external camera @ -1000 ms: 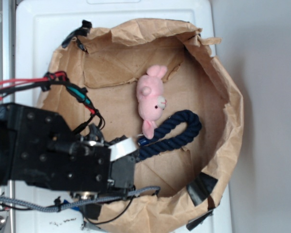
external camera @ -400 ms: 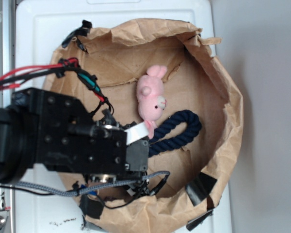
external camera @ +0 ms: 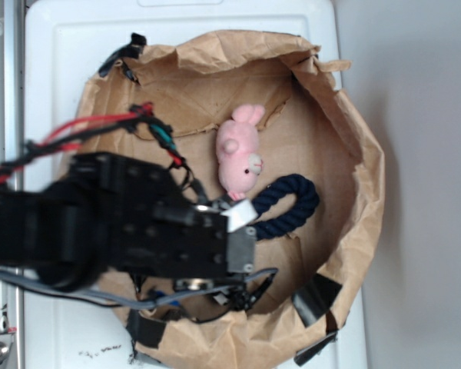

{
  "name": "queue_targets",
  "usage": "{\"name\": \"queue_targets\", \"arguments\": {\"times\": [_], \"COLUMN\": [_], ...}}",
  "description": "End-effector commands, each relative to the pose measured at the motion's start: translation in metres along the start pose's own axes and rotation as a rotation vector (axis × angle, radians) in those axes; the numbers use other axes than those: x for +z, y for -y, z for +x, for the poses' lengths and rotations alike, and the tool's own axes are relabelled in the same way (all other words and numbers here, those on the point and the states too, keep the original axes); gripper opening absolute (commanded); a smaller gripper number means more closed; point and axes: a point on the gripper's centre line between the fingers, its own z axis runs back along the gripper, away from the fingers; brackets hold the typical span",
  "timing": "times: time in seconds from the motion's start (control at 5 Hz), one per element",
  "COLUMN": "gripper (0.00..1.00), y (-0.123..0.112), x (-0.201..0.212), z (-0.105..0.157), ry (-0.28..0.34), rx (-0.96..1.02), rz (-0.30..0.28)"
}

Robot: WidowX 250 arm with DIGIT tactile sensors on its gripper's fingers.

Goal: Grab the blue rope.

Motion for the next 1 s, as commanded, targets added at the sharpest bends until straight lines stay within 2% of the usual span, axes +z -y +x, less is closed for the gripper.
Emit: {"name": "queue_targets", "arguments": {"times": [0.0,0.8], "gripper": [0.00,0.00], "y": [0.0003,0.0011], "x": [-0.0021,0.0018], "z": [0.0124,0.0161], "ry": [0.027,0.048], "rx": [0.000,0.002], "rz": [0.002,-0.022]}}
